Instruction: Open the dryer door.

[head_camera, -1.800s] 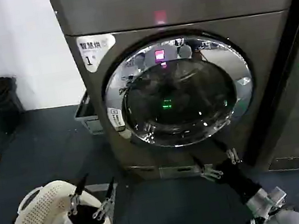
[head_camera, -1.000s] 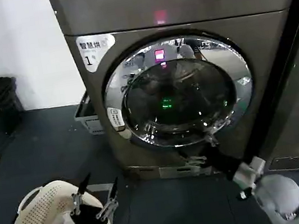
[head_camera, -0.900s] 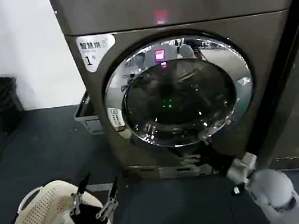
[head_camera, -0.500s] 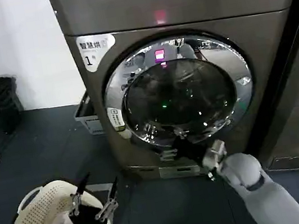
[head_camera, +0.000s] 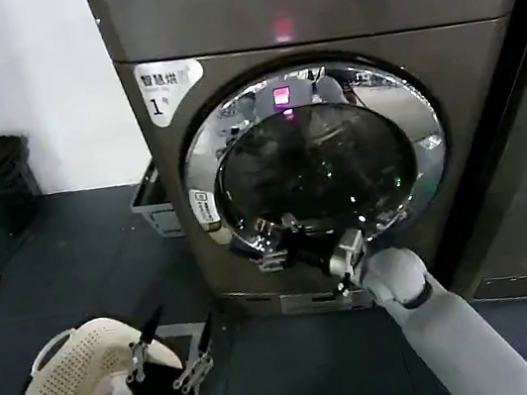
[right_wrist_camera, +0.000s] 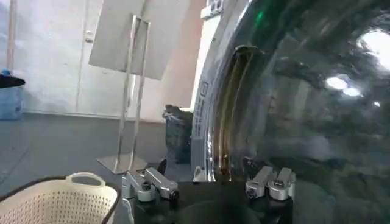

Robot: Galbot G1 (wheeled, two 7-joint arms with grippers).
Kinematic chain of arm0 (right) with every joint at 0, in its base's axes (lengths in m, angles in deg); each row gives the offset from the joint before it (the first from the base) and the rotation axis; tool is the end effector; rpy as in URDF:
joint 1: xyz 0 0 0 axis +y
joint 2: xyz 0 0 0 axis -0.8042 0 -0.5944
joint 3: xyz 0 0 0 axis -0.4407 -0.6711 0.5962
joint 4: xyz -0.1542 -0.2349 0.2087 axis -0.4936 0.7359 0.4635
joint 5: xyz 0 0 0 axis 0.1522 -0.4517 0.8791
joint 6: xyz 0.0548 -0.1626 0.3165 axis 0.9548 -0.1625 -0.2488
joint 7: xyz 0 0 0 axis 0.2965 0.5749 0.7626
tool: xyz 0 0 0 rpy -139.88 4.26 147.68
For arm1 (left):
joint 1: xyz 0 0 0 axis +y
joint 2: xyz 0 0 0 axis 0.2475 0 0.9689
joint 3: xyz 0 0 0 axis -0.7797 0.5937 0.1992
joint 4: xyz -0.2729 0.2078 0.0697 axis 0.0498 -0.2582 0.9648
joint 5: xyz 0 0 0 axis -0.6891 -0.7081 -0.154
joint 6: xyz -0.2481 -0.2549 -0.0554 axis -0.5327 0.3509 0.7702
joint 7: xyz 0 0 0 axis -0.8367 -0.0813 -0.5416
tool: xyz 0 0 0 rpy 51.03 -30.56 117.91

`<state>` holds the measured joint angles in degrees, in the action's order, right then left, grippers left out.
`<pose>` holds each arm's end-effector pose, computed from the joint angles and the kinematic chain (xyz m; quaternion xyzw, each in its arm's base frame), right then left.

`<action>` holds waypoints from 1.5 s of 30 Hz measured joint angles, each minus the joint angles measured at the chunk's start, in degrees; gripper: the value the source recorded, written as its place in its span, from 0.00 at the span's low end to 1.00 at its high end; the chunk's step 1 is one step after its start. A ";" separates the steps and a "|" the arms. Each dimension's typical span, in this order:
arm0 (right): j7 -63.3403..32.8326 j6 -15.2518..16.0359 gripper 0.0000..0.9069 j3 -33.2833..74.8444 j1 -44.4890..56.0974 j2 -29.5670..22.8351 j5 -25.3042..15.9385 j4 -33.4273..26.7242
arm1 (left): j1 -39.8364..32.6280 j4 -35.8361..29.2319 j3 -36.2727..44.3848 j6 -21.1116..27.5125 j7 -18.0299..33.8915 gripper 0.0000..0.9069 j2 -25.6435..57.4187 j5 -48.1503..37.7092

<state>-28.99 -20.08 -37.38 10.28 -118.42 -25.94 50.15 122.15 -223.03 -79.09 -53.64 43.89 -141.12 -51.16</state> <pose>0.4493 0.0569 -0.2100 -0.4940 0.8627 -0.0915 0.0575 0.1056 0.0363 -0.2290 0.1208 0.9870 0.0785 0.0714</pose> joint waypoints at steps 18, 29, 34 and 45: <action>-0.66 -0.36 1.00 -4.92 -5.71 -3.68 -0.74 -6.03 | -0.10 0.25 -0.18 -0.33 -0.03 1.00 0.04 0.17; 0.02 1.44 1.00 -6.23 -8.08 -4.98 -0.41 -8.22 | -1.05 0.85 -0.41 1.43 -1.25 1.00 0.12 0.47; 1.13 0.90 1.00 -6.42 -8.43 -5.54 -0.06 -8.68 | -1.53 0.84 -0.48 2.92 -0.28 1.00 0.21 0.54; 5.63 2.39 1.00 -6.70 -6.92 -3.97 3.49 -6.17 | -3.41 1.32 -1.81 5.92 4.93 1.00 1.47 -0.75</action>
<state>-23.36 -17.69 -44.08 3.37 -122.39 -22.45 43.97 118.74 -221.71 -80.90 -47.72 48.83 -139.65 -51.91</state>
